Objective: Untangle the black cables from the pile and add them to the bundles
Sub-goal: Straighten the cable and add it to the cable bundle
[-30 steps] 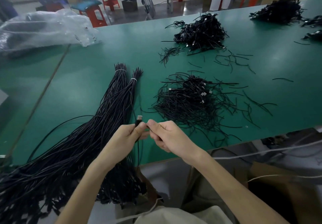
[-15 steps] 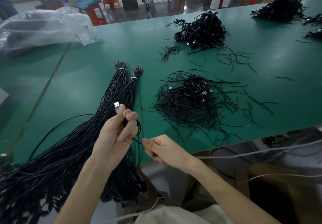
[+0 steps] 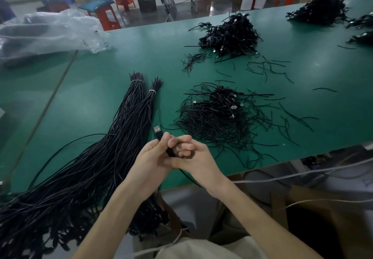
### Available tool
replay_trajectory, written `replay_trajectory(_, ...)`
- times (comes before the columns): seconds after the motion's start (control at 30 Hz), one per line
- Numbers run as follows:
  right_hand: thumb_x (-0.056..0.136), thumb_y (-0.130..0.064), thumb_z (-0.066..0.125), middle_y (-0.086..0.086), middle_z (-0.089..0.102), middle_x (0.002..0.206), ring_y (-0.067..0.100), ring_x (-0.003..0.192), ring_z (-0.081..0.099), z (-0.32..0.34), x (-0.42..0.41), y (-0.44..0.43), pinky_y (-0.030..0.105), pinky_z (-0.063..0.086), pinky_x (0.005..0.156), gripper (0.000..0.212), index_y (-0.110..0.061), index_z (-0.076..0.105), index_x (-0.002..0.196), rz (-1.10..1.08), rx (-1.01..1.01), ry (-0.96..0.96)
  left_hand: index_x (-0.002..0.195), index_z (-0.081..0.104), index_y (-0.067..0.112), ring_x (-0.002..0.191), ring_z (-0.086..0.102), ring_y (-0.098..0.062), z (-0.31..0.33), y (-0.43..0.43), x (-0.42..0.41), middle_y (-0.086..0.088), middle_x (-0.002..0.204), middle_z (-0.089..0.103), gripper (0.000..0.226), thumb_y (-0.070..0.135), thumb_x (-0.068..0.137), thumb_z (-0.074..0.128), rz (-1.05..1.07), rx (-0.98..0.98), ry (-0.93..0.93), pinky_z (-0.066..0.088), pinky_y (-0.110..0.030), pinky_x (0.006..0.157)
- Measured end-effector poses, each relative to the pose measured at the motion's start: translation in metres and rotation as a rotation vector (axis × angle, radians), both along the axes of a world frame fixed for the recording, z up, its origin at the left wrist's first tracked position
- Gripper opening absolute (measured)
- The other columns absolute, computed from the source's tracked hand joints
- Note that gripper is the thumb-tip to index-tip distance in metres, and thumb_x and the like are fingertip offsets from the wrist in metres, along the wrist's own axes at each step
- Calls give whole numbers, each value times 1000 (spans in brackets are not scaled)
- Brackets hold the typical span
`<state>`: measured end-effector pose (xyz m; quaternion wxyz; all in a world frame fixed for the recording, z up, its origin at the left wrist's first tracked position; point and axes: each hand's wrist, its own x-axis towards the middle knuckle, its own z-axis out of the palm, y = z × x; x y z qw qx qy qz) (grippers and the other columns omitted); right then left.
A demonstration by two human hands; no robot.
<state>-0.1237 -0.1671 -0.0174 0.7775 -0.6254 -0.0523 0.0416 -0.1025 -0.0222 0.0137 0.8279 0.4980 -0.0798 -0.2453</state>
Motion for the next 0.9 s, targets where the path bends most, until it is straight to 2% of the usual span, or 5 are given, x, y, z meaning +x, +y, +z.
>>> replay_trajectory(0.13,81,-3,82,-13,77,97,6,96,71,5,-5,-1,23,56,85,40,-27,76,112,-49,-24,-75,98,71,5,121,64,-37,0,11,1,-27,128,67,25,29,100,66,-70,-55,-69,54,-39,100)
replay_trajectory(0.3,86,-9,75,-8,73,112,10,109,68,2,-12,0,37,57,94,39,-21,68,123,-147,-309,-154,105,71,4,125,62,-40,-1,28,0,-23,126,69,27,19,108,49,-71,281,-390,52,-43,104)
replay_trajectory(0.6,84,3,77,-1,70,106,13,87,67,6,-6,0,27,57,57,45,-14,68,125,-50,-380,-125,101,75,7,104,71,-37,-8,21,-17,-13,103,74,27,28,103,57,162,441,-434,54,-65,94)
replay_trajectory(0.8,85,0,80,3,64,111,19,96,67,7,-9,0,35,63,62,47,-14,61,126,16,-408,-144,87,72,4,77,70,-31,-5,19,-17,-16,85,71,24,13,102,55,157,448,-457,62,-39,68)
replay_trajectory(0.9,88,4,74,4,64,115,18,94,71,8,-9,2,36,65,67,52,-18,55,131,73,-393,-97,87,72,-3,70,68,-33,-4,18,-17,-19,81,72,24,11,100,56,132,464,-432,62,-43,62)
